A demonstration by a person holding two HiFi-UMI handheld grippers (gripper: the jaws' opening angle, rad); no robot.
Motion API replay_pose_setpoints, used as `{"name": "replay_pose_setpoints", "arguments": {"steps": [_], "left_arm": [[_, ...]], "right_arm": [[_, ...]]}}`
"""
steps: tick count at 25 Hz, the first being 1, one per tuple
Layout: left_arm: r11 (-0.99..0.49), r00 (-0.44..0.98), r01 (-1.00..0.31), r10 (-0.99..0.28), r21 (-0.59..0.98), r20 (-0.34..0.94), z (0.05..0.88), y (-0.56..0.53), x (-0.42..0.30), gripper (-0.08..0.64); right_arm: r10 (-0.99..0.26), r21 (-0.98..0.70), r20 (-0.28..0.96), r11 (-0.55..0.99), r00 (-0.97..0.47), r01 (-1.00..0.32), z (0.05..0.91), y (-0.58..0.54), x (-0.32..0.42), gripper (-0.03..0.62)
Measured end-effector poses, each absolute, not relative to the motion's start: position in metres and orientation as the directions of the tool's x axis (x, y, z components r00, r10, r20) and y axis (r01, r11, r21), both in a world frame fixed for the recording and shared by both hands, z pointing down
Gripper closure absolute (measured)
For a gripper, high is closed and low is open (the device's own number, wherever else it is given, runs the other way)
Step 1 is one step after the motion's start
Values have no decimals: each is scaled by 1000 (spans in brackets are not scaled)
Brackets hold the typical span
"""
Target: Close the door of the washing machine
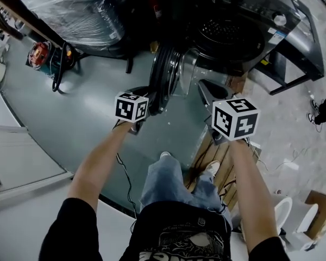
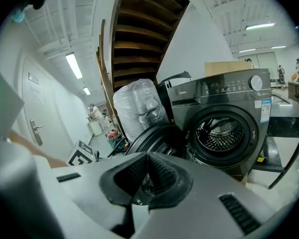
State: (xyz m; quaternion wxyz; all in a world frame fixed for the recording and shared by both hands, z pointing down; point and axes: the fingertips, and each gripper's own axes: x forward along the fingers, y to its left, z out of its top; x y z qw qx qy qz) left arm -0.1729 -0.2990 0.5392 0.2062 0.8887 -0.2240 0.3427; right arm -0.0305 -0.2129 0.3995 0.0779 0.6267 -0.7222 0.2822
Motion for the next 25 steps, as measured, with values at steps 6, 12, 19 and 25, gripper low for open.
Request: {"name": "replay_pose_setpoints", "arguments": {"steps": [6,12,19,25], "left_arm": [[-775,668,-577,-267,258,694,540,-269,-132,439],[-743,675,-600,-273,295,686,542,-239,-87,418],[-692,677,-639,-297,337,673,545,-215,-37,399],[-637,668,-683,-345,358,659,543,-202,8,388]], "right_arm": [[-865,-322,459,53,-205,-945,406,-186,11,571],[-867,-356,454,36,-207,-934,417,-159,47,571],[-874,-368,445,23,-198,-930,422,-135,87,571],[-875,-369,443,18,-193,-929,427,-118,123,571]]}}
